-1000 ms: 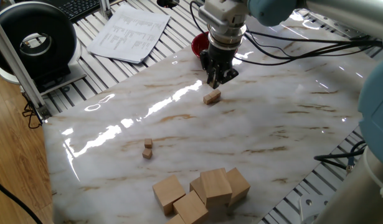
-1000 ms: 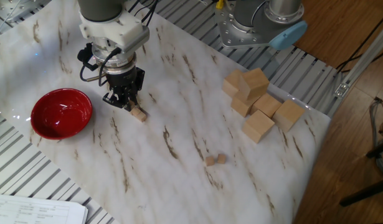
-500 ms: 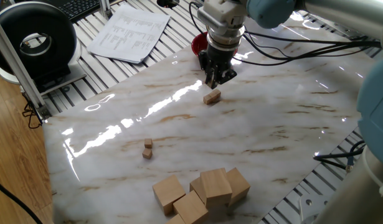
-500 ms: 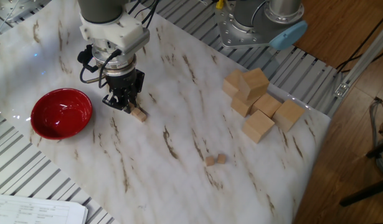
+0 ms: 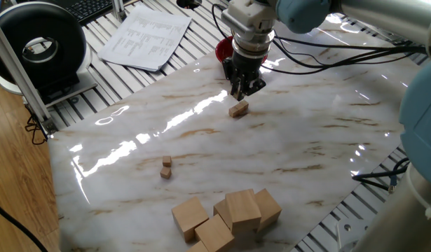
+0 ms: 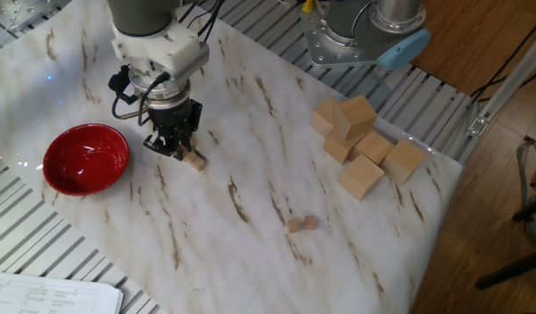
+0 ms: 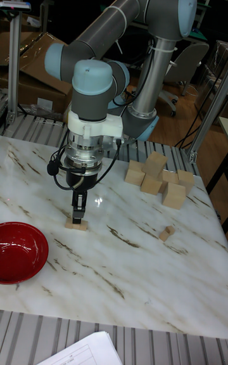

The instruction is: Stack the blocks into a pyramid shape

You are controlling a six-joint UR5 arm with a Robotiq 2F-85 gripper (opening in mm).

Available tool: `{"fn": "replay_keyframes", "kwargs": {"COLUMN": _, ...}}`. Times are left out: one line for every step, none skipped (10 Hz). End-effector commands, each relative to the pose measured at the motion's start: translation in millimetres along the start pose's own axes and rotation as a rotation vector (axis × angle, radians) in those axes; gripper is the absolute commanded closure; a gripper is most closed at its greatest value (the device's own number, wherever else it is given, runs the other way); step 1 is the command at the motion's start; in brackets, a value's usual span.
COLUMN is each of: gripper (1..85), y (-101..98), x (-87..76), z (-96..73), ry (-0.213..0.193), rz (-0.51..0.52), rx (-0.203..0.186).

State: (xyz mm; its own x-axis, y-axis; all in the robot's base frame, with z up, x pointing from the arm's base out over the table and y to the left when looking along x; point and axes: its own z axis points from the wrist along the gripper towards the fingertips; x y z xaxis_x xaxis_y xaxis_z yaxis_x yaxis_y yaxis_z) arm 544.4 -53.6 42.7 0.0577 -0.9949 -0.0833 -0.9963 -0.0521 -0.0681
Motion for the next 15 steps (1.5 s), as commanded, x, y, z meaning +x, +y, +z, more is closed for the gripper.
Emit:
{"fn": "replay_keyframes", "kwargs": {"gripper": 84.7, "y": 3.8, "x": -3.0, "z": -2.7, "ry": -0.021, "rz": 0.025, "rx": -0.007}}
{"fn": "replay_keyframes", "kwargs": {"gripper": 84.7, "y": 4.1, "x": -1.3, "z": -2.6, "ry": -0.017, "rz": 0.018, "rx": -0.007}}
{"fn": "replay_keyframes", "kwargs": {"gripper": 84.7, "y": 5.1, "x": 1.0, "z": -1.8, "ry": -0.015, "rz": 0.014, "rx": -0.007}}
{"fn": "replay_keyframes", "kwargs": {"gripper": 84.7, "y": 6.1, "x": 2.6, "z": -1.0, "ry": -0.017, "rz": 0.012, "rx": -0.007}}
{"fn": "replay_keyframes", "kwargs": {"gripper": 84.7, "y": 6.3, "x": 4.3, "z": 0.8, "ry": -0.018, "rz": 0.012, "rx": -0.005}}
{"fn": "replay_keyframes", "kwargs": {"gripper": 84.7, "y": 6.7, "x": 3.9, "z": 3.3, "ry": -0.03, "rz": 0.021, "rx": -0.003}}
{"fn": "replay_keyframes", "kwargs": {"gripper": 84.7, "y": 8.3, "x": 4.9, "z": 5.7, "ry": -0.038, "rz": 0.023, "rx": -0.003}}
{"fn": "replay_keyframes", "kwargs": {"gripper": 84.7, "y": 8.9, "x": 5.8, "z": 6.6, "ry": -0.038, "rz": 0.021, "rx": -0.003}}
{"fn": "replay_keyframes", "kwargs": {"gripper": 84.7, "y": 9.8, "x": 5.5, "z": 8.3, "ry": -0.036, "rz": 0.021, "rx": -0.003}}
{"fn": "replay_keyframes", "kwargs": {"gripper": 84.7, "y": 9.4, "x": 4.8, "z": 10.9, "ry": -0.039, "rz": 0.02, "rx": 0.0}}
{"fn": "replay_keyframes", "kwargs": {"gripper": 84.7, "y": 9.6, "x": 3.2, "z": 12.7, "ry": -0.047, "rz": 0.022, "rx": -0.001}}
{"fn": "replay_keyframes", "kwargs": {"gripper": 84.7, "y": 10.5, "x": 2.5, "z": 13.1, "ry": -0.049, "rz": 0.02, "rx": -0.002}}
{"fn": "replay_keyframes", "kwargs": {"gripper": 84.7, "y": 11.8, "x": 2.7, "z": 13.5, "ry": -0.05, "rz": 0.02, "rx": -0.004}}
{"fn": "replay_keyframes", "kwargs": {"gripper": 84.7, "y": 12.5, "x": 3.7, "z": 13.9, "ry": -0.05, "rz": 0.019, "rx": -0.004}}
{"fn": "replay_keyframes", "kwargs": {"gripper": 84.7, "y": 12.8, "x": 4.8, "z": 14.0, "ry": -0.047, "rz": 0.017, "rx": -0.004}}
